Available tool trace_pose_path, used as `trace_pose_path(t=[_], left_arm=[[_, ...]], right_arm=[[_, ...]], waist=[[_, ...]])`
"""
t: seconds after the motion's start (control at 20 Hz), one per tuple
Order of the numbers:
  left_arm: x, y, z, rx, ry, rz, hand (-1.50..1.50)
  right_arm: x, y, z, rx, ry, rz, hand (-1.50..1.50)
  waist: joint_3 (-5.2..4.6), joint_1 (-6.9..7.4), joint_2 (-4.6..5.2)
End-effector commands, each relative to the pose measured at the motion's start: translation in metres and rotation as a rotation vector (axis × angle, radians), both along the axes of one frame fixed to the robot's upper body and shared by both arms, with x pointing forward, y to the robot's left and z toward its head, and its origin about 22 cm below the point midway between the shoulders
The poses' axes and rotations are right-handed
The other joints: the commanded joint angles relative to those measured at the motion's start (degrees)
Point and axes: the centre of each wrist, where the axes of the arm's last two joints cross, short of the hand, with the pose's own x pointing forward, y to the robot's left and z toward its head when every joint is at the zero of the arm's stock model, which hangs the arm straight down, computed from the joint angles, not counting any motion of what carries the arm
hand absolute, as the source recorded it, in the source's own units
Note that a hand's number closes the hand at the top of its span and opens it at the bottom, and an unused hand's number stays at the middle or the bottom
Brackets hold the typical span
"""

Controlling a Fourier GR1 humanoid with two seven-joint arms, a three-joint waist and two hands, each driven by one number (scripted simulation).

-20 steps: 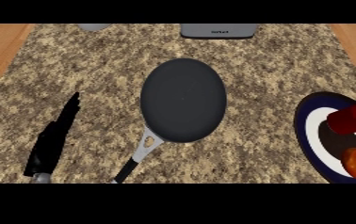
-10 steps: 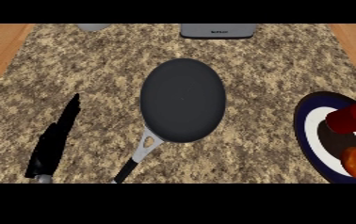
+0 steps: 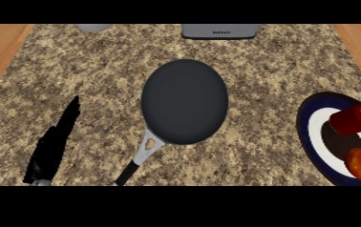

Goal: Pick the tomato from the plate and place it in the pan

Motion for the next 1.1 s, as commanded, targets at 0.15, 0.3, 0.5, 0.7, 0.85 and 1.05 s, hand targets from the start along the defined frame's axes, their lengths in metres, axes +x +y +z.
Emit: trace_pose_path(t=[0.15,0.3,0.5,0.7,0.85,1.05], left_arm=[[-0.001,0.006,0.013,0.001,0.002,-0.003,0.0],[0.009,-0.003,0.004,0.01,-0.002,-0.017,0.0],[-0.01,0.006,-0.01,-0.022,-0.001,-0.021,0.0],[-0.001,0.012,0.007,-0.007,0.003,-0.008,0.0],[0.007,0.006,0.007,0.004,0.007,-0.006,0.0],[0.012,0.011,0.004,-0.004,-0.006,-0.006,0.0]], right_arm=[[-0.003,0.008,-0.02,-0.09,0.027,-0.014,-1.5],[0.0,0.013,-0.03,-0.09,0.048,-0.02,-1.5],[0.022,0.005,-0.02,-0.096,0.067,-0.036,-1.5],[-0.007,0.013,-0.053,-0.132,0.055,-0.022,-1.5],[0.002,0.015,-0.056,-0.134,0.074,-0.024,-1.5],[0.009,0.008,-0.066,-0.147,0.077,-0.024,-1.5]], waist=[[0.03,0.3,0.06],[0.03,0.28,0.11],[0.02,0.79,0.16],[0.03,0.24,0.06],[0.03,0.31,0.11],[0.03,0.47,0.17]])
